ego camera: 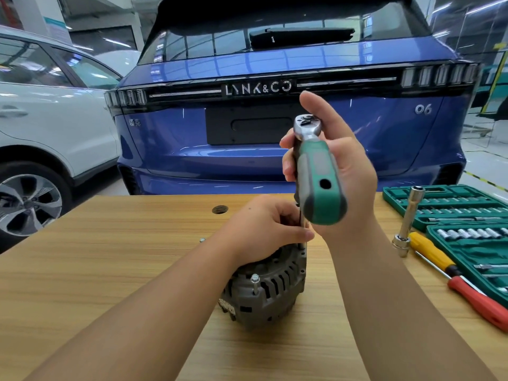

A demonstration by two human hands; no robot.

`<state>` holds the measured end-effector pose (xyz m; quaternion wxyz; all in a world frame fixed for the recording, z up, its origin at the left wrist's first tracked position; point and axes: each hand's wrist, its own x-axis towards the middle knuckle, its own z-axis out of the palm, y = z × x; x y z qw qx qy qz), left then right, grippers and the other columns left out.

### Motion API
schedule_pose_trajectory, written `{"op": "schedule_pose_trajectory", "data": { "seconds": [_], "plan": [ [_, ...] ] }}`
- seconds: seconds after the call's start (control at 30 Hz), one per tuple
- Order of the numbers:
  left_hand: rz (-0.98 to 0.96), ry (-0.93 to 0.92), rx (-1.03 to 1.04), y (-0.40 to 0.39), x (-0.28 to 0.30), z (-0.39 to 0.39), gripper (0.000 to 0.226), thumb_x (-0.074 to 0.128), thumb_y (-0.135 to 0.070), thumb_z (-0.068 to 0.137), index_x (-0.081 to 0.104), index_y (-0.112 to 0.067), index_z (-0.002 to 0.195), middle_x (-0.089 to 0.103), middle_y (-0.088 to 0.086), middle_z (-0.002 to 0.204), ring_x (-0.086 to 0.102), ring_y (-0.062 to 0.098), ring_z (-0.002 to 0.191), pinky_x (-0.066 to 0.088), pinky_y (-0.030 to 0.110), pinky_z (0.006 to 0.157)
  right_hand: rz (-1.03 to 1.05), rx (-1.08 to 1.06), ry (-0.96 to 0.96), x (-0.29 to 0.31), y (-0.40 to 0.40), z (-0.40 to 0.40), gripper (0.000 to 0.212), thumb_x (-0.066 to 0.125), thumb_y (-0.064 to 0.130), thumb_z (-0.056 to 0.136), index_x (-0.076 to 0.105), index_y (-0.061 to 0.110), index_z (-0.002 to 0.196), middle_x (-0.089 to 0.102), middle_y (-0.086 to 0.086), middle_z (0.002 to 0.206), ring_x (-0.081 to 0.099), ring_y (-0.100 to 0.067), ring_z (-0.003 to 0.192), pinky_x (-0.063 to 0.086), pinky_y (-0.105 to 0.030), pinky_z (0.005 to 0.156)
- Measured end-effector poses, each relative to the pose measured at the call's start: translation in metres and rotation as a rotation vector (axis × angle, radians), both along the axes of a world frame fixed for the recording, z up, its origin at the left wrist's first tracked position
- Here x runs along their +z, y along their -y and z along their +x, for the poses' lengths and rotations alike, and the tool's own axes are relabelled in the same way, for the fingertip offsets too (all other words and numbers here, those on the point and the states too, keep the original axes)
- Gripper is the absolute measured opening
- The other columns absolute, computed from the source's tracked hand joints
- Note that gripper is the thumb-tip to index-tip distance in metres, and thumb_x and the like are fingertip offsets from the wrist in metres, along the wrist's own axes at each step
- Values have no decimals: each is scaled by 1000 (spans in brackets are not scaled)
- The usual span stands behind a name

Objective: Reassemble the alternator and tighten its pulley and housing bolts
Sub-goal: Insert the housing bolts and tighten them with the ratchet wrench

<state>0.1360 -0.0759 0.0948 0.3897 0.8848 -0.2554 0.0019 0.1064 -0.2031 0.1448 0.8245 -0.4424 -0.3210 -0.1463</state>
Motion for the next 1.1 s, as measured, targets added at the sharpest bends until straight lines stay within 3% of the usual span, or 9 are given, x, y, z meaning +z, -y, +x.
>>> {"op": "schedule_pose_trajectory", "data": {
  "seconds": [0.1,0.2,0.4,0.57,0.7,0.77,0.87,1.0,1.1],
  "plan": [
    [4,41,25,-3,-1,1,8,77,-51,75,70,-50,80,71,-25,79,66,-7,72,51,22,70,-27,88,-6,-1,2,1,44,40,20,86,65,19,123,54,-16,89,51,-21,72,41,-34,70],
    [13,-2,43,-5,2,-3,27,80,-47,82,71,-37,106,73,-21,89,66,-9,81,47,8,62,-100,-67,1,-1,-5,0,37,64,31,85,63,22,120,63,0,85,54,-15,74,46,-35,71],
    [68,-15,9,1,14,-14,5,75,-38,91,76,-34,94,74,-13,89,68,5,84,58,33,80,-81,-460,-93,4,-8,-2,33,77,26,82,61,-1,91,48,6,60,38,-12,54,36,-25,50],
    [53,-29,31,0,12,-13,7,75,-41,91,75,-34,92,74,-14,86,67,2,78,57,31,76,-112,-243,-33,5,-4,-3,25,68,10,93,62,19,116,53,5,72,46,-13,60,45,-23,58],
    [3,-5,-6,-2,9,-12,4,76,-31,92,78,-34,95,76,-17,89,69,-1,82,58,32,85,-174,-371,182,1,-13,-4,37,64,6,94,60,34,119,53,-8,83,48,-19,69,49,-23,64],
    [-24,21,-5,-2,8,-13,9,74,-26,93,75,-35,95,73,-22,85,66,-9,79,56,19,80,-204,-378,204,0,-14,-5,38,63,1,95,61,31,118,47,-19,78,46,-20,68,49,-20,65],
    [38,-8,17,-2,8,-11,2,74,-38,91,72,-39,90,72,-20,86,66,-3,82,55,27,72,-178,-260,154,2,-10,-3,42,60,-7,92,60,23,121,53,-19,77,46,-22,63,48,-23,62],
    [48,-46,54,-1,10,-10,8,76,-45,88,74,-37,88,73,-17,82,66,-1,74,51,29,69,-103,-11,-59,8,2,6,41,59,21,74,65,29,114,70,-4,78,57,-22,57,44,-32,60],
    [44,-51,52,-1,10,-12,9,76,-45,89,74,-36,91,74,-15,84,68,2,77,58,36,78,-84,66,-79,6,2,11,36,47,36,86,64,25,116,72,-5,82,60,-21,58,45,-29,59]
  ]
}}
